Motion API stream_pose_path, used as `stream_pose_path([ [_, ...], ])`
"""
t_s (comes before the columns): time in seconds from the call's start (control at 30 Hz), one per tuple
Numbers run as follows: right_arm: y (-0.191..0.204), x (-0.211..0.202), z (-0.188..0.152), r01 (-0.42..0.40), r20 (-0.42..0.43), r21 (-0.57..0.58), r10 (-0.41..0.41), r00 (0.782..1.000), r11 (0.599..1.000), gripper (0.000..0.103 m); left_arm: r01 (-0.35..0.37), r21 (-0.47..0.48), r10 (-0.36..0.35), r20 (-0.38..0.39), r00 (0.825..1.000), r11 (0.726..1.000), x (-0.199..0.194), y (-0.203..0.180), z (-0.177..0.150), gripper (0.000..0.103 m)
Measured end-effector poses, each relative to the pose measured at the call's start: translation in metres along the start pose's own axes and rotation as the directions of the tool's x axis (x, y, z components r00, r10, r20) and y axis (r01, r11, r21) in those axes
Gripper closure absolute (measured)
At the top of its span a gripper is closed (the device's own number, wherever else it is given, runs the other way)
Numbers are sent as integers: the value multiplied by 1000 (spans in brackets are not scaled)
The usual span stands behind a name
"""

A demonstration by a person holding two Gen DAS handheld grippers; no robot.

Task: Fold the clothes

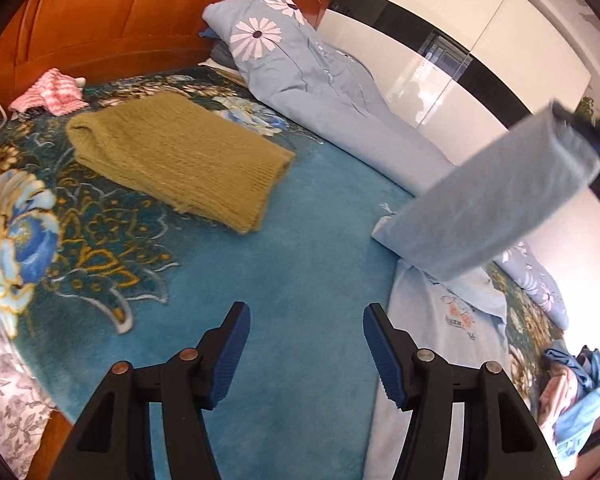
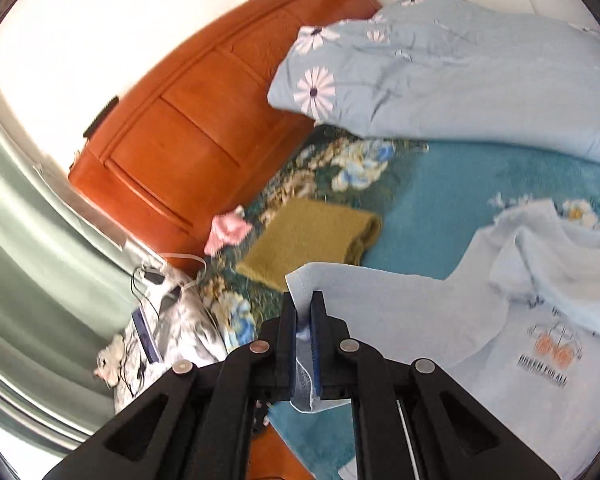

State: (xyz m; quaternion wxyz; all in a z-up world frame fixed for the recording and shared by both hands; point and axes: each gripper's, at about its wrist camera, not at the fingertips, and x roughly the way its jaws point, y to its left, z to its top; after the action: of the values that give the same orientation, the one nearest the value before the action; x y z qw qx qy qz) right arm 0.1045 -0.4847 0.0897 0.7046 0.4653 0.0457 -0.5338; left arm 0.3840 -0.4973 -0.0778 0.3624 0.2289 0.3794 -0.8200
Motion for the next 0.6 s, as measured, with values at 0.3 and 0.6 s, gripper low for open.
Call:
stream_pose_path([
  [0.3, 57, 32, 106, -64, 81, 13, 63, 995, 998, 97, 196, -12, -196, -120, 973, 980, 110, -62, 47, 40],
  [0.6, 12, 46, 126, -48, 62, 60, 44, 997, 997, 97, 124, -132, -147, -184, 972, 983, 191, -87, 56, 39],
])
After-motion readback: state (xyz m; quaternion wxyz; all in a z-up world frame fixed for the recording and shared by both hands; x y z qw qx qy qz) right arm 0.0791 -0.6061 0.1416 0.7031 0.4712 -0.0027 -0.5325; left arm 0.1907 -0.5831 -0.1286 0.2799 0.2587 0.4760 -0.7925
